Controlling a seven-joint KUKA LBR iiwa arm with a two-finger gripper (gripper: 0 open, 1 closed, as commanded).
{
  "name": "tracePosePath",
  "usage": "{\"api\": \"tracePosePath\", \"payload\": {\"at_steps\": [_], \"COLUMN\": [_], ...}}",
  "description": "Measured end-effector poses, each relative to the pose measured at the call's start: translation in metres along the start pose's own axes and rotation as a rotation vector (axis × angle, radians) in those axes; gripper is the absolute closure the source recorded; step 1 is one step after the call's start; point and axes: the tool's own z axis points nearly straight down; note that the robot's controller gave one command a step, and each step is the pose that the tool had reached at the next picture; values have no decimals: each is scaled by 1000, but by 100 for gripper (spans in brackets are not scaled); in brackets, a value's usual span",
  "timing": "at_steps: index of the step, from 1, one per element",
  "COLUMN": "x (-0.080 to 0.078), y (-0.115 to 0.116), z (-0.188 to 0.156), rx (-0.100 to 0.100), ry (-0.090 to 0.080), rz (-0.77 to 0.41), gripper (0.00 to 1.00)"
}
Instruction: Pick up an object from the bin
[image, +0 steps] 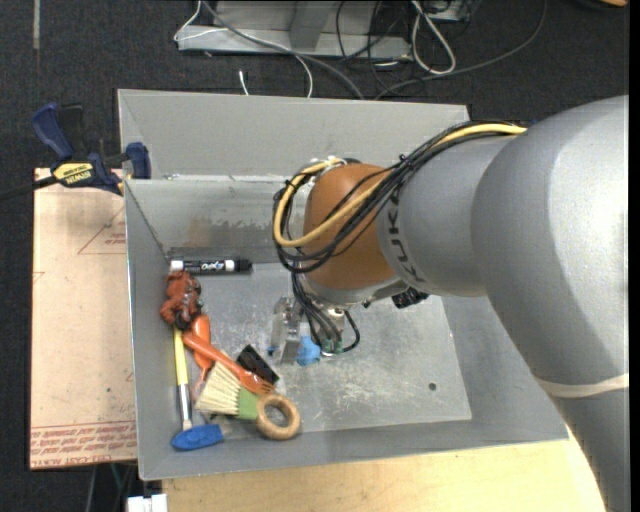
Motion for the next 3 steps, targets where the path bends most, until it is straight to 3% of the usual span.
{"api": "tracePosePath", "payload": {"at_steps": [3], "x": [0], "y": [0], "z": [0], "rx": [0], "ry": [0], "rz": [0], "gripper": [100]}}
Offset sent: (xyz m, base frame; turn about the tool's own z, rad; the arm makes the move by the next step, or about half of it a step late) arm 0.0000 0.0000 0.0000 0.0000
